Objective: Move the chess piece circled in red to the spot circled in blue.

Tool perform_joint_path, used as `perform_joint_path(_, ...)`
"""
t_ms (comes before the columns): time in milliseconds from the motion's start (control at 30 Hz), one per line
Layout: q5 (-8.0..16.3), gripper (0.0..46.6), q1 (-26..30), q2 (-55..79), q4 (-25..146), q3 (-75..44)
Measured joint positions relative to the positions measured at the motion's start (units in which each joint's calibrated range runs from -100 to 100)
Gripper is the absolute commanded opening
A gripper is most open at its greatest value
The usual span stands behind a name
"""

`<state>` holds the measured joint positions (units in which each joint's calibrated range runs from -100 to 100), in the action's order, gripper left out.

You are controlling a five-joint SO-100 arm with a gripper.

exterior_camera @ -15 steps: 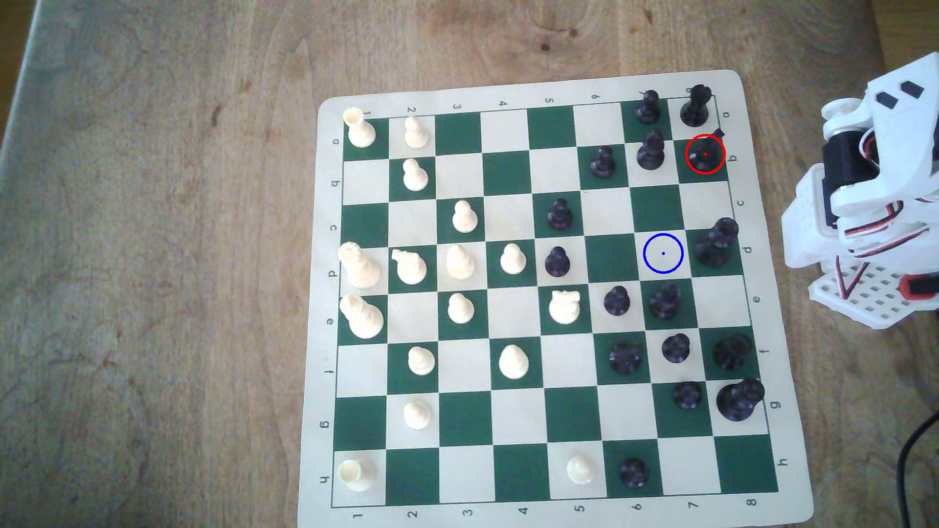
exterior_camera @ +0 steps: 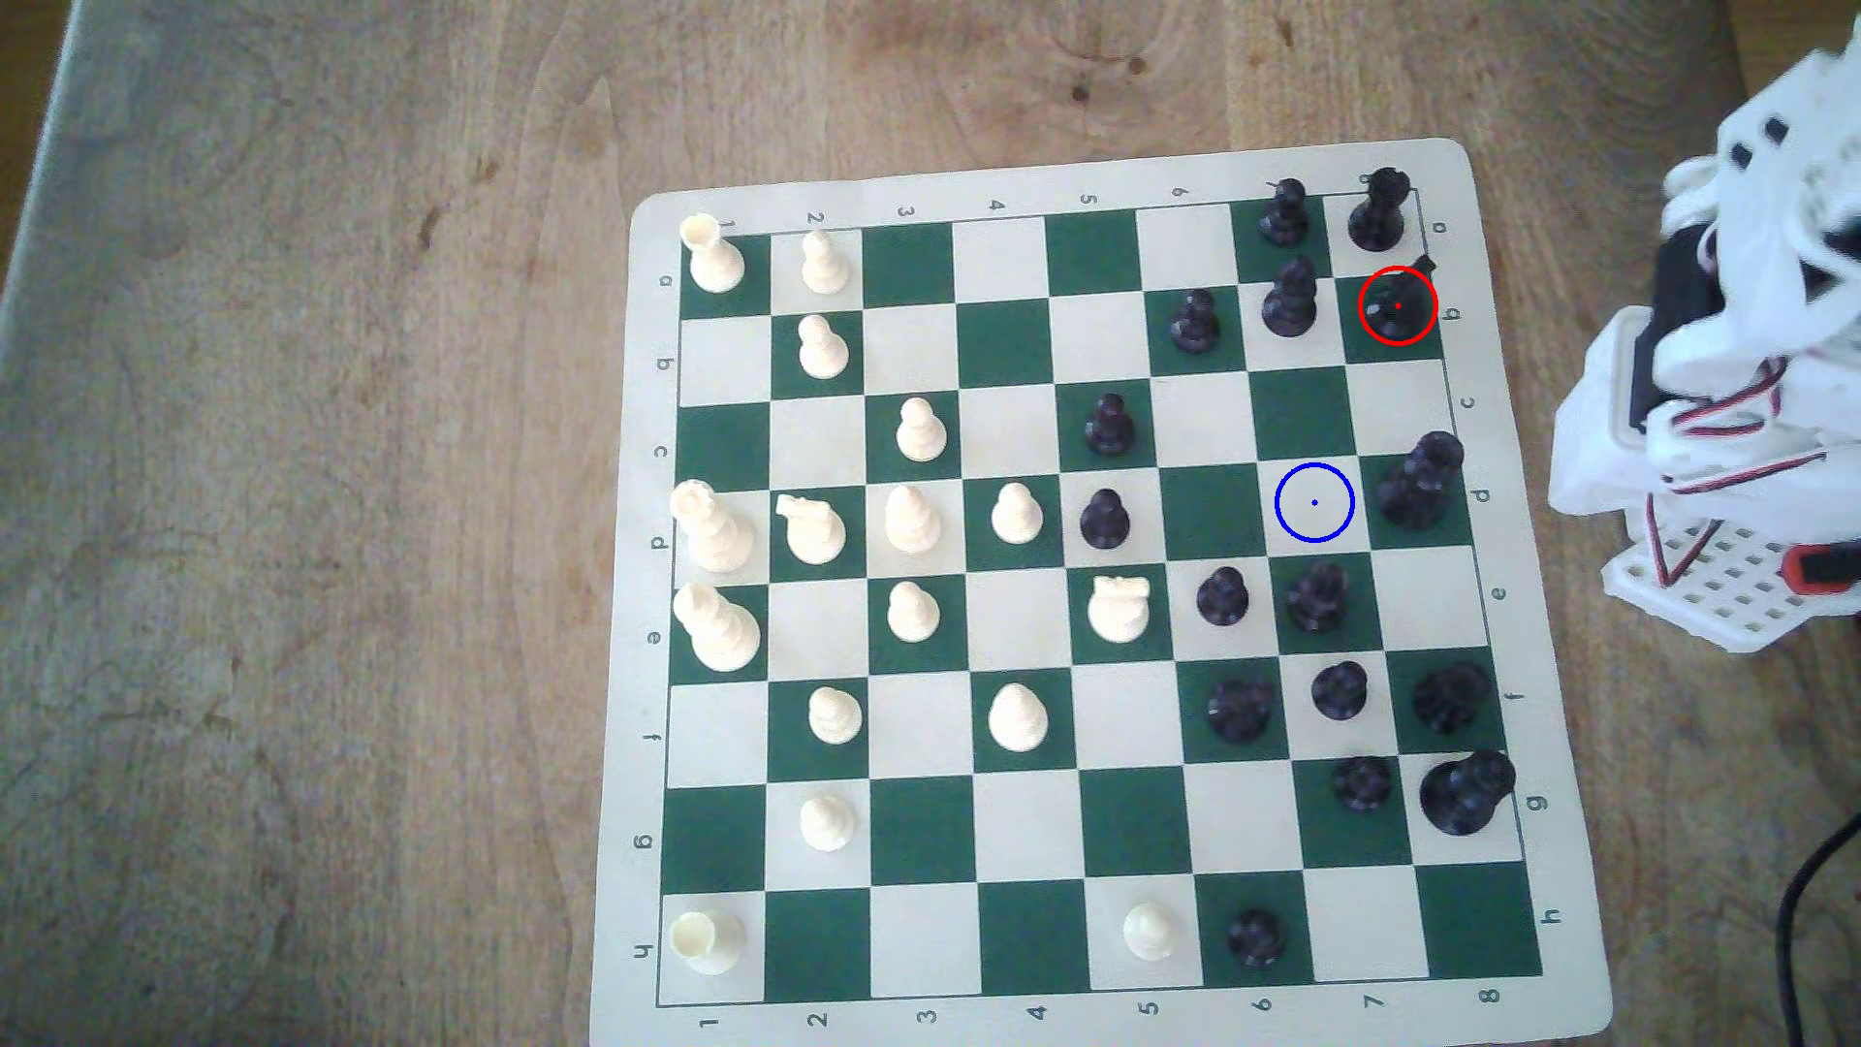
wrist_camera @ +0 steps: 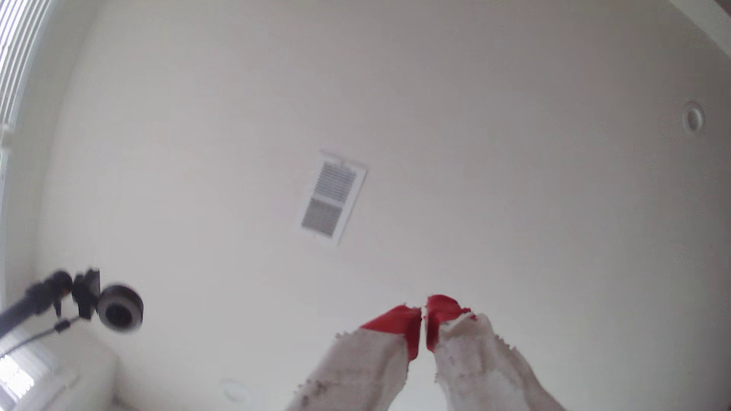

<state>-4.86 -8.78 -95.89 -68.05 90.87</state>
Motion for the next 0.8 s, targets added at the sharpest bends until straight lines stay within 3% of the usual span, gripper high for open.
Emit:
perform_joint_path(267,0.00,0.2,-7.96,0.00,24.70,-10.94)
perform_joint_path(533,0.49,0.2,-17.99,-0.59,72.67,-27.56)
perform_joint_path(700,0.49,0.2,-18.58,-0.59,98.49,-35.07)
perform_joint_path(800,2.10,0.2,-18.29,-0.59,112.51,-37.23)
